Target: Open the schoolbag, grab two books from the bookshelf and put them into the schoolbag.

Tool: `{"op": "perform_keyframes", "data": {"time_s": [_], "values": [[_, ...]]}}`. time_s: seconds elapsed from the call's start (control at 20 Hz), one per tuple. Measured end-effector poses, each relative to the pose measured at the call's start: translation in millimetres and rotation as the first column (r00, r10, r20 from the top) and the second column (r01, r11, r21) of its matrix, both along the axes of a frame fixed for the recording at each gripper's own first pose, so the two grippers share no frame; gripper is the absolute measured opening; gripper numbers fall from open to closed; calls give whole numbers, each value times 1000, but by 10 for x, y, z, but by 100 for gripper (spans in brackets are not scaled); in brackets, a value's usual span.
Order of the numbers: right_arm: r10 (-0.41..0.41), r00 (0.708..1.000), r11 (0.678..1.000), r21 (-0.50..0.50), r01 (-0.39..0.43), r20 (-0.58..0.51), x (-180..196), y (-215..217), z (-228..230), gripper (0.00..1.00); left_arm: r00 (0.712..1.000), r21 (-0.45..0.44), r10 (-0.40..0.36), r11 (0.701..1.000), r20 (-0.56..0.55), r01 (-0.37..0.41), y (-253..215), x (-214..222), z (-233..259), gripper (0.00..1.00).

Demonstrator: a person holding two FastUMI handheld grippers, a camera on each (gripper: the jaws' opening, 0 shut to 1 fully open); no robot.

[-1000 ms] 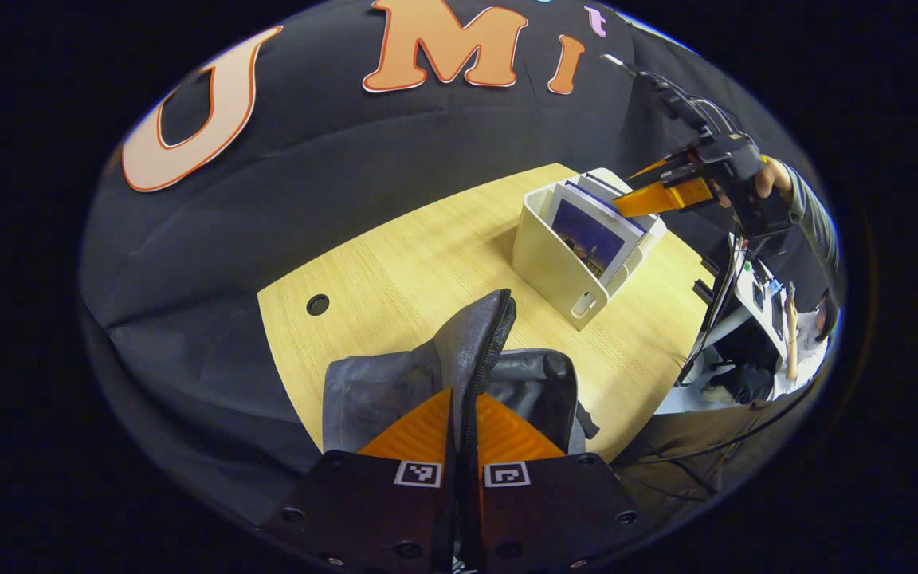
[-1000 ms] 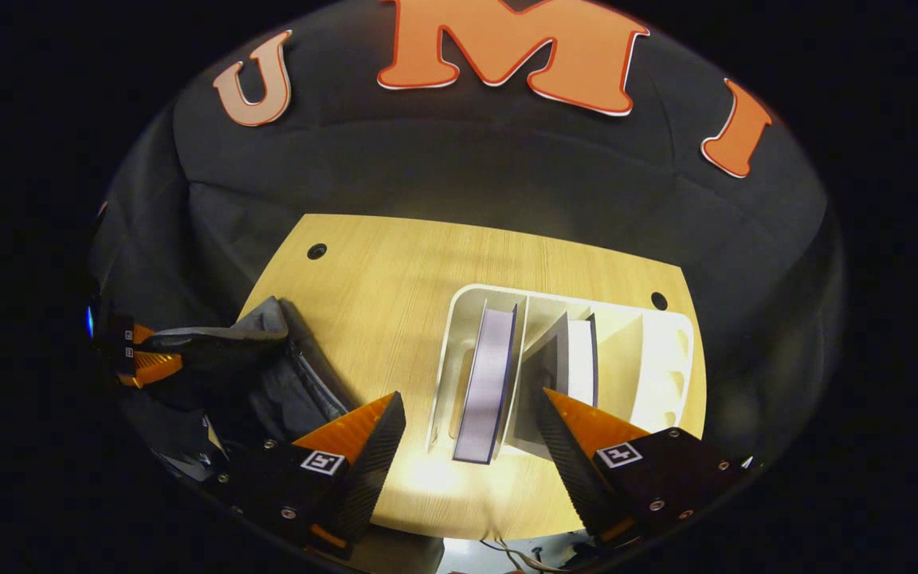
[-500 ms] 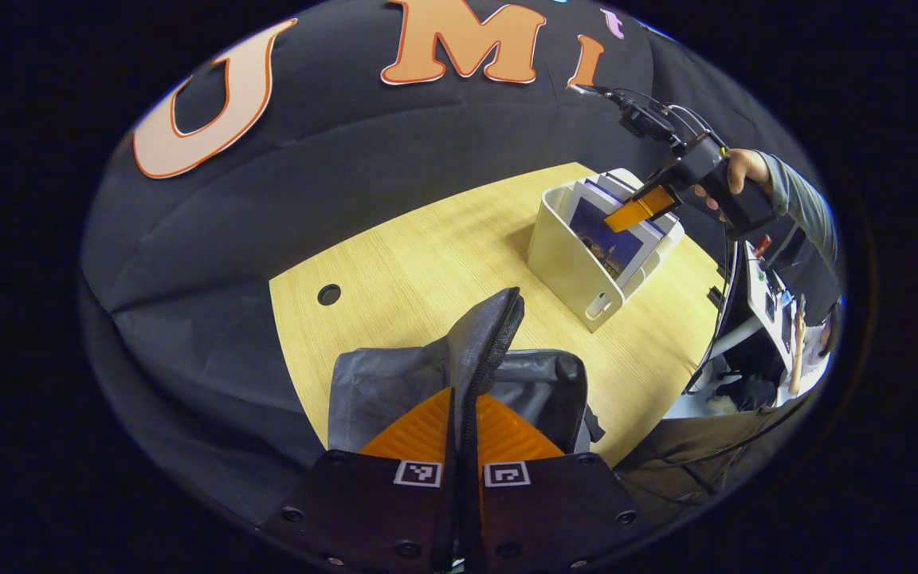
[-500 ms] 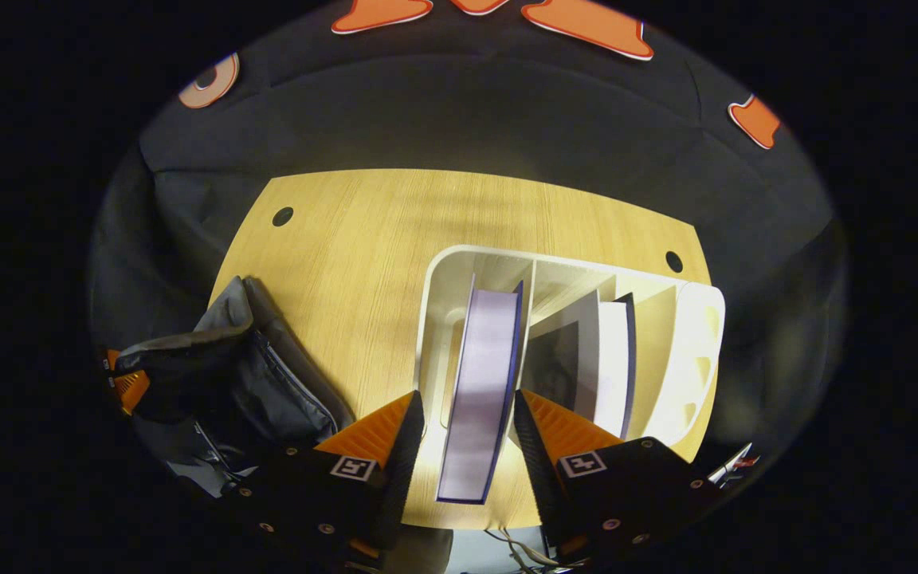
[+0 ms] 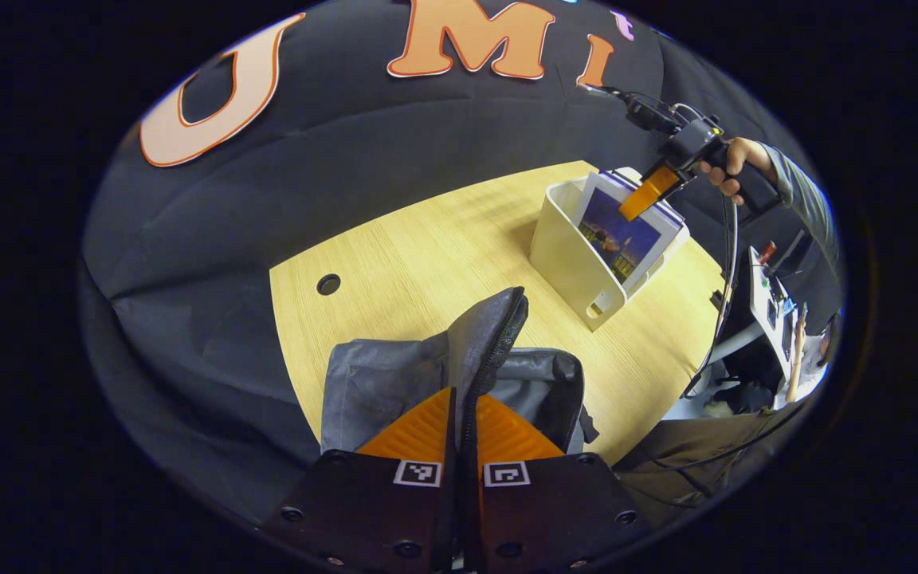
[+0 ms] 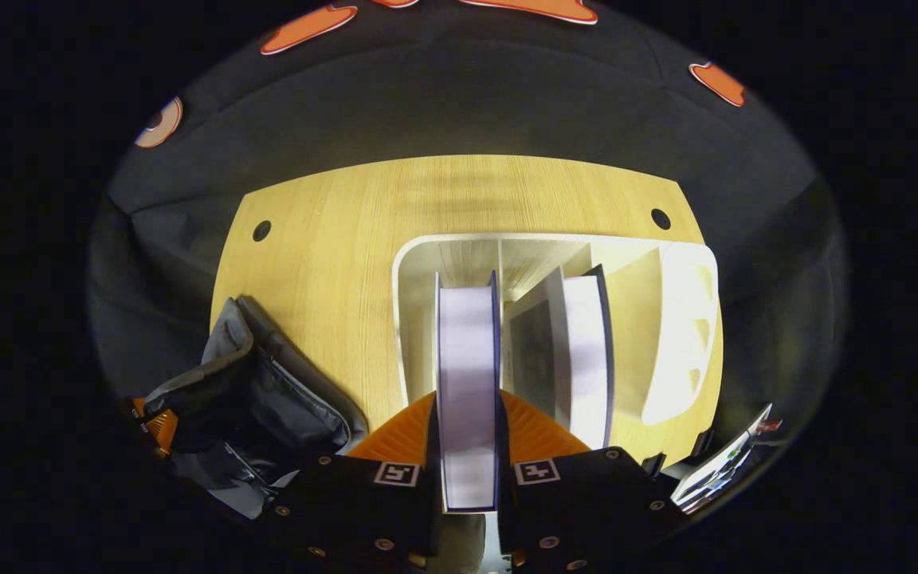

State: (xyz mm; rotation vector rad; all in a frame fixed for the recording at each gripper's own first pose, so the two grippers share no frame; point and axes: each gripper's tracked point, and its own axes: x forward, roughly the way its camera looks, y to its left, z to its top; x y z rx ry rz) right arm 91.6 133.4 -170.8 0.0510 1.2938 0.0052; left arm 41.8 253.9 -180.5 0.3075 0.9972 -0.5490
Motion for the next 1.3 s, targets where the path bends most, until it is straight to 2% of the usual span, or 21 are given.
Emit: {"op": "perform_keyframes", "data": {"time_s": [0.25,0.7,1.0,1.3], "values": [[-18,998,997,80,12,68,-207,-157,412,29,1000,4,1,1000,-5,0,-20,-29,-22,6],[-123,973,969,237,75,196,-515,-325,1158,28,999,-6,39,999,-10,-39,-80,-28,-68,6],[-153,953,944,324,62,263,-728,-302,1425,27,999,-15,47,999,-2,-47,-135,-60,-55,6],[-170,942,911,412,38,289,-905,-112,1416,27,995,-43,94,995,16,-93,-246,-31,-96,5]]}}
